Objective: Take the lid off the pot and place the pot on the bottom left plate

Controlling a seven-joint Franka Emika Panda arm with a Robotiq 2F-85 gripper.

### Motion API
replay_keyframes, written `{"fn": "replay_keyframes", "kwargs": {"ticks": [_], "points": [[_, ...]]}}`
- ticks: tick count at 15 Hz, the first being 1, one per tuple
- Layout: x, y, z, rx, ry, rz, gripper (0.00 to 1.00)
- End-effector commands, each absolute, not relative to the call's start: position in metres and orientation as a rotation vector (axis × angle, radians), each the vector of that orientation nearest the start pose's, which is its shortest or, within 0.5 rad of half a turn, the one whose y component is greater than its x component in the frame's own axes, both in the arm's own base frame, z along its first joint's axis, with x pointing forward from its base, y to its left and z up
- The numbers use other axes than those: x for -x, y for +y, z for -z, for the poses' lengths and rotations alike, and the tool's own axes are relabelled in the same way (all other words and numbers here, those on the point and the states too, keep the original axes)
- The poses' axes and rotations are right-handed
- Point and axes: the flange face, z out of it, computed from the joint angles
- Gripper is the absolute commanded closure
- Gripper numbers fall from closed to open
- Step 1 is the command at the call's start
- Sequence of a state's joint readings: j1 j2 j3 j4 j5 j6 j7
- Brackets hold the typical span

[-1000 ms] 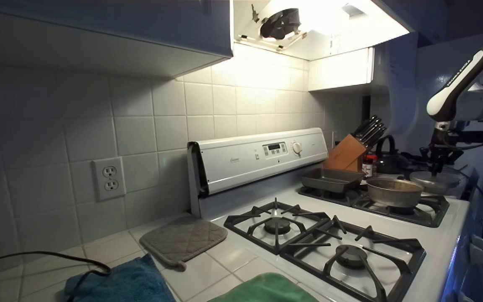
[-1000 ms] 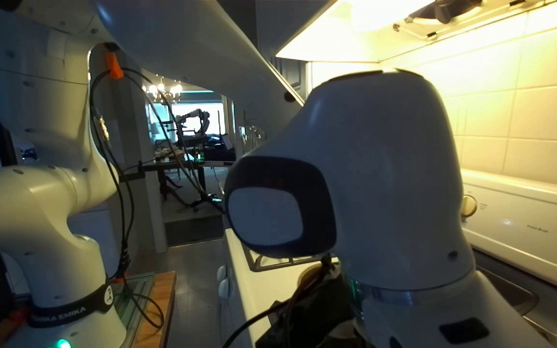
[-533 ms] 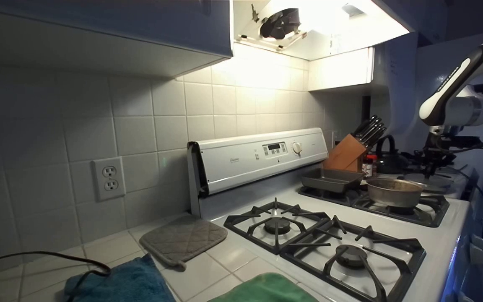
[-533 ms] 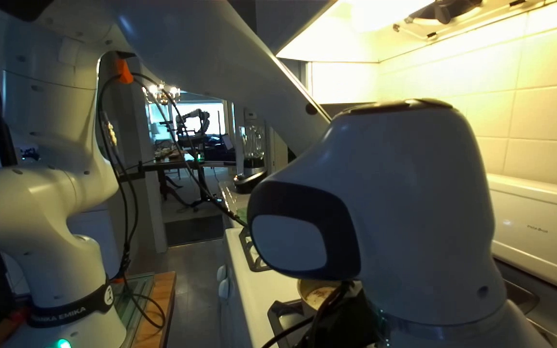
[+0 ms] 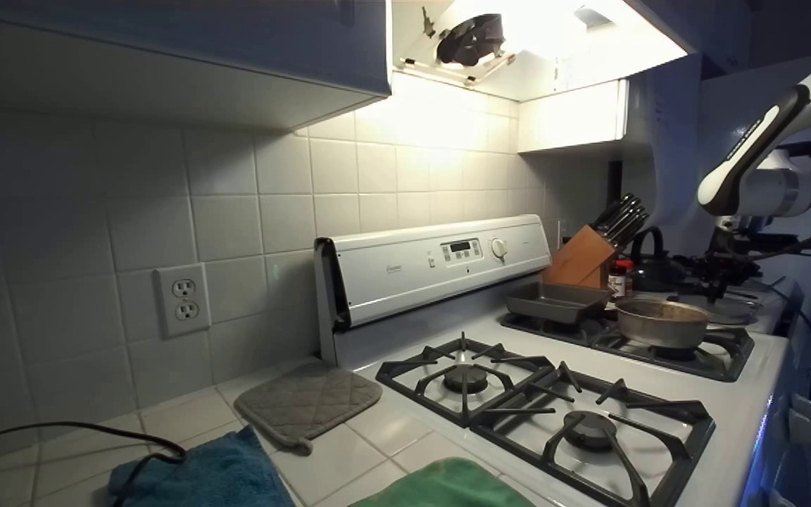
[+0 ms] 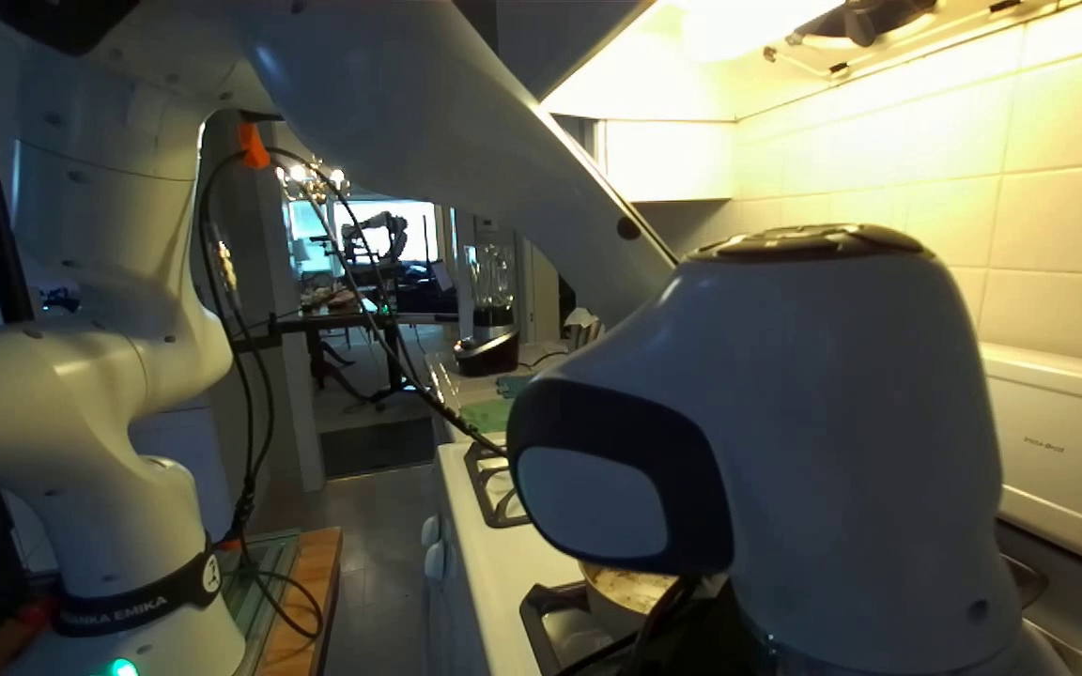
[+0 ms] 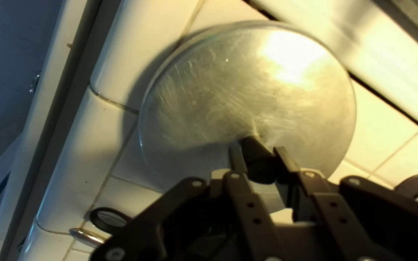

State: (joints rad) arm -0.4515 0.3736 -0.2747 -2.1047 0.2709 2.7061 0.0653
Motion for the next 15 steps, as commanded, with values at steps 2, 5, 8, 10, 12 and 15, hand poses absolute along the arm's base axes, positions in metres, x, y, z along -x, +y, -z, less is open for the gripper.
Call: {"fn": "replay_keyframes", "kwargs": {"ticks": [2, 5, 8, 10, 12, 15], "points": [[-0.455, -0.412, -0.262, 2.766, 1.489, 0.418, 0.94], [-0.456, -0.412, -0.260, 2.770, 1.485, 0.412, 0.53], [-0.457, -0.410, -0.262, 2.772, 1.478, 0.418, 0.31], [-0.457, -0.408, -0.265, 2.769, 1.476, 0.420, 0.17], [-0.457, -0.404, -0.272, 2.771, 1.463, 0.431, 0.03], [-0.456, -0.397, -0.286, 2.782, 1.429, 0.430, 0.00]]}}
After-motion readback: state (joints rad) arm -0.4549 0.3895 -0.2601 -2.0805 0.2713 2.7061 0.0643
